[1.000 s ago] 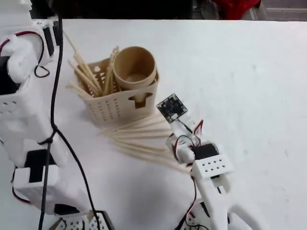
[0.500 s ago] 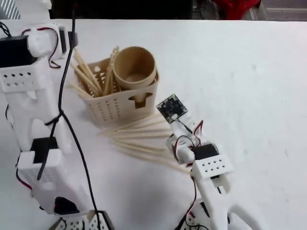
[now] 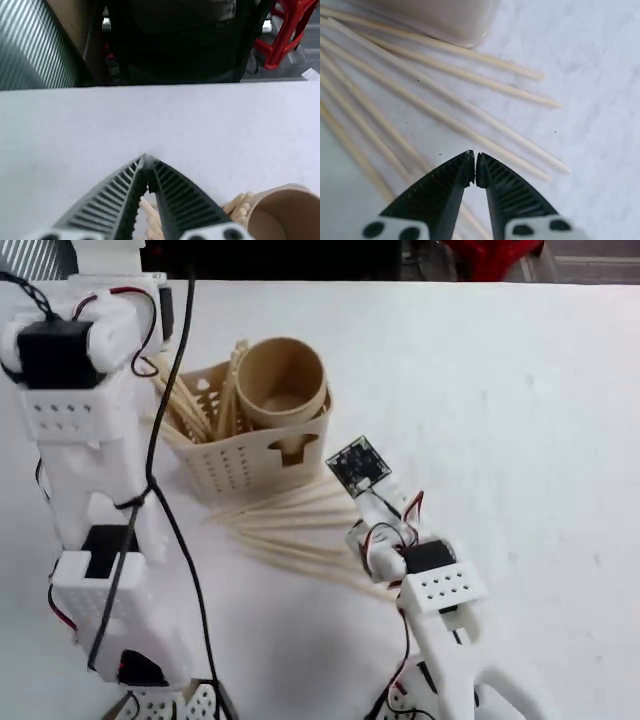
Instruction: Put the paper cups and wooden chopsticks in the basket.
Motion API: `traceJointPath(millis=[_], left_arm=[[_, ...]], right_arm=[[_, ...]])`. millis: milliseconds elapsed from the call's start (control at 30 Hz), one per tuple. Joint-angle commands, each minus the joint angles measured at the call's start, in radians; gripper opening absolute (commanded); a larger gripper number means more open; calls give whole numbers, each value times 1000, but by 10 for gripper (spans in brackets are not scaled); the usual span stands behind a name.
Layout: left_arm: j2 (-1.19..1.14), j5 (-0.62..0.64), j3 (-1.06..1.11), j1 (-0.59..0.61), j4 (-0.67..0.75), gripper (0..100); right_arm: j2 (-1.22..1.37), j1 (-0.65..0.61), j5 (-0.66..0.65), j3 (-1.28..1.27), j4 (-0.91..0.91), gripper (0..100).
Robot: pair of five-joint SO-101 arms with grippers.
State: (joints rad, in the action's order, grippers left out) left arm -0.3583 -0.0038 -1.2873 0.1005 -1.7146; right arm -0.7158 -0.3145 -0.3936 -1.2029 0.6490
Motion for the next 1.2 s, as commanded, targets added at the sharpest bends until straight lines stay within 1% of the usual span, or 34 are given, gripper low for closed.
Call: traceJointPath(millis=[0, 100, 167, 200, 233, 267, 367, 433, 500, 600, 667, 733, 833, 900, 933, 1000, 1067, 1167], left_arm=[[10, -51, -170, -41, -9, 23], [12, -123, -249, -65, -38, 23], [12, -133, -272, -62, -78, 23], [12, -130, -273, -45, -77, 24], [12, -115, -269, 5, -75, 24], [12, -72, -264, 62, -74, 24], [2, 107, -222, 254, -77, 24], [2, 121, -86, 361, -72, 24], [-1, 80, 95, 420, -72, 24], [1, 18, 414, 441, -71, 24], [-1, 21, 595, 430, -61, 24], [-1, 51, 789, 407, 2, 24], [10, 132, 1091, 384, 239, 24], [12, 186, 1249, 372, 397, 24], [12, 215, 1316, 369, 470, 24], [16, 278, 1404, 367, 591, 24], [19, 302, 1433, 383, 651, 24], [15, 302, 1485, 384, 723, 24]], right_arm=[[-19, -8, -11, 8, -18, 21], [-19, -8, -11, 8, -18, 21], [-19, -7, -11, 8, -18, 21], [-22, -4, -11, 8, -18, 21], [-25, -2, -11, 8, -18, 21], [-25, -1, -14, 8, -16, 22], [-21, -5, -78, 8, -12, 22], [-25, 4, -115, 8, -12, 22], [-31, 35, -144, 14, -13, 22], [-68, 58, -150, 17, -16, 18], [-113, 56, -158, 15, 22, 21], [-159, 54, -155, 32, 70, 22], [-189, 42, -158, 89, 170, 39], [-174, -7, -166, 140, 248, 99], [-156, -48, -193, 158, 278, 133], [-96, -143, -276, 176, 309, 183], [-25, -223, -334, 180, 309, 187], [77, -298, -413, 180, 308, 163]])
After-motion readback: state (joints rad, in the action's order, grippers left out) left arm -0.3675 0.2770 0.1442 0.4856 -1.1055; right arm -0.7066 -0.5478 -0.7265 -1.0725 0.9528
